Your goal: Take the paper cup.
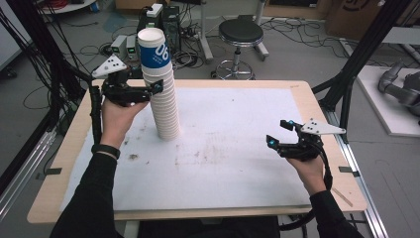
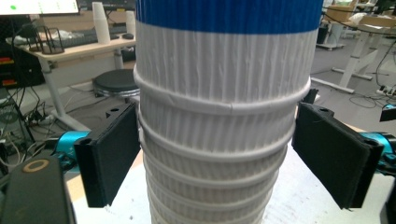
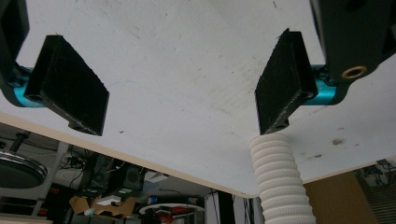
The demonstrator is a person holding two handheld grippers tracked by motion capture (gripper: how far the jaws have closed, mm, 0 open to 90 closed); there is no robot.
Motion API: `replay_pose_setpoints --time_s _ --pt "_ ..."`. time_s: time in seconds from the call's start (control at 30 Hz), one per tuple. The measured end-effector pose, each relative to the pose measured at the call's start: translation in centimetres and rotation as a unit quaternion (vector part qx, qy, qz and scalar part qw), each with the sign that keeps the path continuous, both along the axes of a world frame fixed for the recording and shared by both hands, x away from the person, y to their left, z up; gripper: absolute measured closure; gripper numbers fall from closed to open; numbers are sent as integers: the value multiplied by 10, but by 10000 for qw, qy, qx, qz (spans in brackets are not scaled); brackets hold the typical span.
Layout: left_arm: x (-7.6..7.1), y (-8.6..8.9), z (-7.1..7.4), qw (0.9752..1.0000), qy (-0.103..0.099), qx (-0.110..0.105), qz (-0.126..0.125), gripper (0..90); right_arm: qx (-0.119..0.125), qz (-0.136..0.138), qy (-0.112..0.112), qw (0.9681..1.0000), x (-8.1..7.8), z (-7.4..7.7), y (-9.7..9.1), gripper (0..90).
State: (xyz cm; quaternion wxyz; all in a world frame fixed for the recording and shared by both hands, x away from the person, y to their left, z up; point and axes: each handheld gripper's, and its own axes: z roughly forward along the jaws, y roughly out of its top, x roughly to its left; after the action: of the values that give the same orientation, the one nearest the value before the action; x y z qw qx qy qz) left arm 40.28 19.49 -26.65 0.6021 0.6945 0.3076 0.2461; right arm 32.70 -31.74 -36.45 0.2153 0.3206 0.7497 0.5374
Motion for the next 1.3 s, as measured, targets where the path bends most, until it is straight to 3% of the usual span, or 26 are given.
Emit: replay_pose_setpoints --time_s 0.3,0.67,1.03,1.3 --pt "12 -2 -3 9997 29 -129 -199 109 -2 80 10 10000 0 0 1 178" --pt "21 -4 -5 9994 8 -228 -265 104 2 303 58 9995 0 7 10 178" --pt "22 -4 -5 9989 0 -203 -415 101 -88 696 -29 9975 0 35 36 178" --pt "22 -4 -5 9990 -33 -166 -408 107 -86 879 -72 9961 10 70 56 178"
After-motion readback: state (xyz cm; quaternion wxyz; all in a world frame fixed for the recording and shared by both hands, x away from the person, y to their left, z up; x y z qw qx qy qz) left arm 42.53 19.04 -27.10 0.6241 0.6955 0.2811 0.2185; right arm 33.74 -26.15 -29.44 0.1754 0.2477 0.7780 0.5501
